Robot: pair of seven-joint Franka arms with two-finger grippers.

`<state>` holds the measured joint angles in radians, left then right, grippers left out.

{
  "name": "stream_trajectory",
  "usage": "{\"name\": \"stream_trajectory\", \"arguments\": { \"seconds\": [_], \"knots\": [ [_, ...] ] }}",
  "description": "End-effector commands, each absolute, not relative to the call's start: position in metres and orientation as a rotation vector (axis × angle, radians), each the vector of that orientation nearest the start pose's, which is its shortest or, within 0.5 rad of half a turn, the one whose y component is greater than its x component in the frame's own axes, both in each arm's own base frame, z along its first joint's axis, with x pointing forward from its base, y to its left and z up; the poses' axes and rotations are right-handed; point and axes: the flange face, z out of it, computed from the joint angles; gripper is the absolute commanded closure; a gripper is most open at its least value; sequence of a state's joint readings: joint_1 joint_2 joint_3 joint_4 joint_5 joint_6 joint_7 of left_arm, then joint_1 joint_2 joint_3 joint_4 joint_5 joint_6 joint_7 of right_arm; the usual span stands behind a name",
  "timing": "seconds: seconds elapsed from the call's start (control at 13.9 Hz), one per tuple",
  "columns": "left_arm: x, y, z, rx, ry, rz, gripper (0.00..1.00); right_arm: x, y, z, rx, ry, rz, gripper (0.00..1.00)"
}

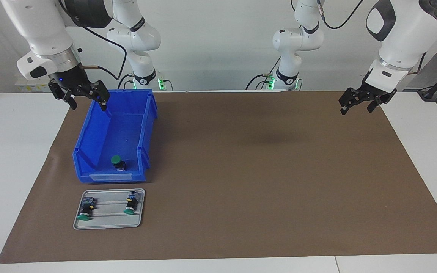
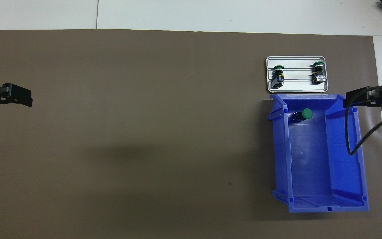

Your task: Place and press button with both arms

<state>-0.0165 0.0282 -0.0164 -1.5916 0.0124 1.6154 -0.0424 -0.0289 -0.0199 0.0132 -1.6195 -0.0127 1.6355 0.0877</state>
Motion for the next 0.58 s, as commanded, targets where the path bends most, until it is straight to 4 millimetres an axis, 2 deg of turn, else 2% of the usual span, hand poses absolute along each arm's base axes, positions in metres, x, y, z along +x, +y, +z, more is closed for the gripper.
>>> {"name": "stream_trajectory", "arguments": {
  "seconds": [0.0,0.22,0.36,0.5],
  "knots": [
    [0.557,-0.015,0.604,-3.127,-0.016,0.011,0.00,0.549,-0.006,0.623,-3.153,0.162,-0.025,0.00],
    [0.557,-0.015,0.604,-3.127,-0.016,0.011,0.00,0.545,-0.003,0.623,-3.155,0.150,0.021,0.00],
    [0.557,-0.015,0.604,-3.127,-0.016,0.011,0.00,0.545,0.010,0.623,-3.178,0.105,0.016,0.00],
    [0.557,-0.015,0.604,-3.127,-0.016,0.011,0.00,0.544,0.015,0.623,-3.186,0.090,0.017,0.00]
  ]
}}
